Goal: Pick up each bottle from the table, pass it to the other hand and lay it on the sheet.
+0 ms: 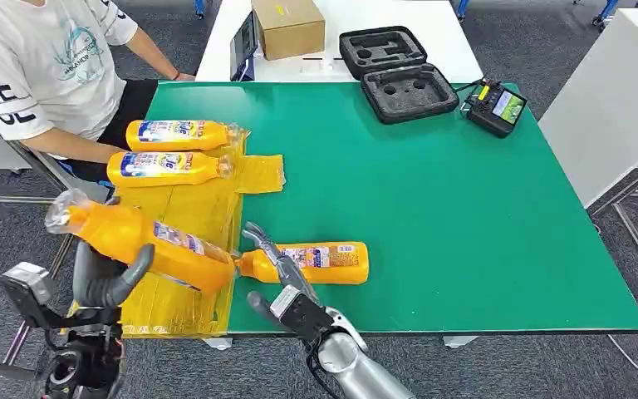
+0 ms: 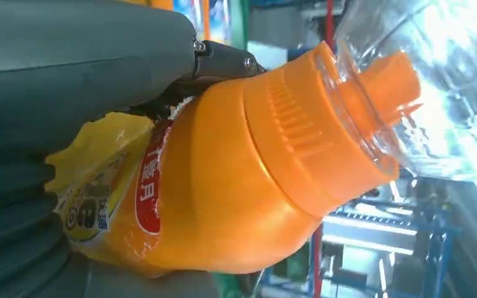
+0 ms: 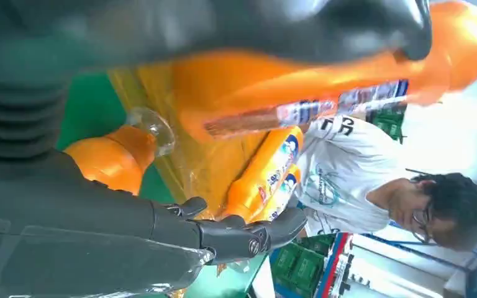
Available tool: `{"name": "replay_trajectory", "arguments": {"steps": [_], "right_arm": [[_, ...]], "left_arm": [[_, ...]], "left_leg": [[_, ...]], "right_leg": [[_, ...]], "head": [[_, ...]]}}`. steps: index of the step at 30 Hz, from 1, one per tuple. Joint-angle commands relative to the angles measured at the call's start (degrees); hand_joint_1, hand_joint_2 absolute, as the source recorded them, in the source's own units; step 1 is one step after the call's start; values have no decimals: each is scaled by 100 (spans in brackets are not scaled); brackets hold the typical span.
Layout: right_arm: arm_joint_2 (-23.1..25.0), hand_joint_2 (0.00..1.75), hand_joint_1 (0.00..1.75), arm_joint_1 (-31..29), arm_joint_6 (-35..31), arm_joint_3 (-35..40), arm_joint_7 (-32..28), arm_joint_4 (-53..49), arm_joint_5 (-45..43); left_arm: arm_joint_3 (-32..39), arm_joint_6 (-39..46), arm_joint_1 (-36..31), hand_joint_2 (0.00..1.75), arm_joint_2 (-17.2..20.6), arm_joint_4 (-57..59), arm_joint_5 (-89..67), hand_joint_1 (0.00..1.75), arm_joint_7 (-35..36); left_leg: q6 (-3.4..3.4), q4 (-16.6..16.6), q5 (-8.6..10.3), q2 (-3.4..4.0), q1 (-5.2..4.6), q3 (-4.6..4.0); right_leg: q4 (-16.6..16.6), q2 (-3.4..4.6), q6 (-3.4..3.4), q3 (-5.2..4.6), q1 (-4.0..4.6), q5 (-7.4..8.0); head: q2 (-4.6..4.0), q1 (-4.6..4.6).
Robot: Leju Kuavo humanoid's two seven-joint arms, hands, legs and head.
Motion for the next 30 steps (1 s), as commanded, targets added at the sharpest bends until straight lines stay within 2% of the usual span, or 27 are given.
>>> {"name": "replay_trajectory", "arguments": {"steps": [1,3,5,6,8,16,20,30], "right_arm": [[-99,0,0,-115,-8,-141,2,-133,-294],[-154,0,0,-2,-140,-233,2,-540,-361],[-289,0,0,234,-198,-275,2,-1000,-319],[-312,175,0,274,-180,-295,2,-1091,-335],[-387,175,0,355,-201,-311,2,-1391,-305],[-388,175,0,353,-218,-304,2,-1462,-298],[-505,175,0,487,-345,-195,2,-2176,-282],[-446,175,0,452,-327,-162,2,-2483,-217]], "left_arm": [[201,457,-651,175,792,230,-1019,175,282],[56,831,-835,175,1113,613,-2781,175,561],[-3,1055,-567,175,1107,689,-3969,175,641],[-27,1086,-517,175,1133,728,-4140,175,673],[-149,1213,-477,175,1300,892,-4833,175,837],[-169,1190,-560,175,1336,961,-4960,175,912],[-378,1066,-704,175,1472,1335,-5780,175,1256],[-1139,543,-1618,175,1729,1949,-6985,175,1685]], "left_leg": [[-4,-1,-3,-10,4,9],[-6,0,0,-24,5,9],[-10,-3,-1,-33,6,20],[-6,-8,2,-18,4,16],[-7,-13,-5,-13,0,35],[-5,-6,-1,-13,2,12],[-6,-5,-2,-22,1,14],[-9,-4,4,-26,3,10]], "right_leg": [[-1,-5,-3,11,3,-5],[6,-18,-6,12,2,-9],[5,-24,-8,21,3,-13],[-4,-12,-4,15,2,-5],[-7,-4,-4,32,-3,-11],[-2,-8,-3,9,-1,-7],[2,-15,-4,13,-2,-11],[0,-20,-5,9,1,-5]], "head": [[0,0],[0,2],[0,2],[0,0],[0,0],[0,0],[0,0],[0,2]]}}
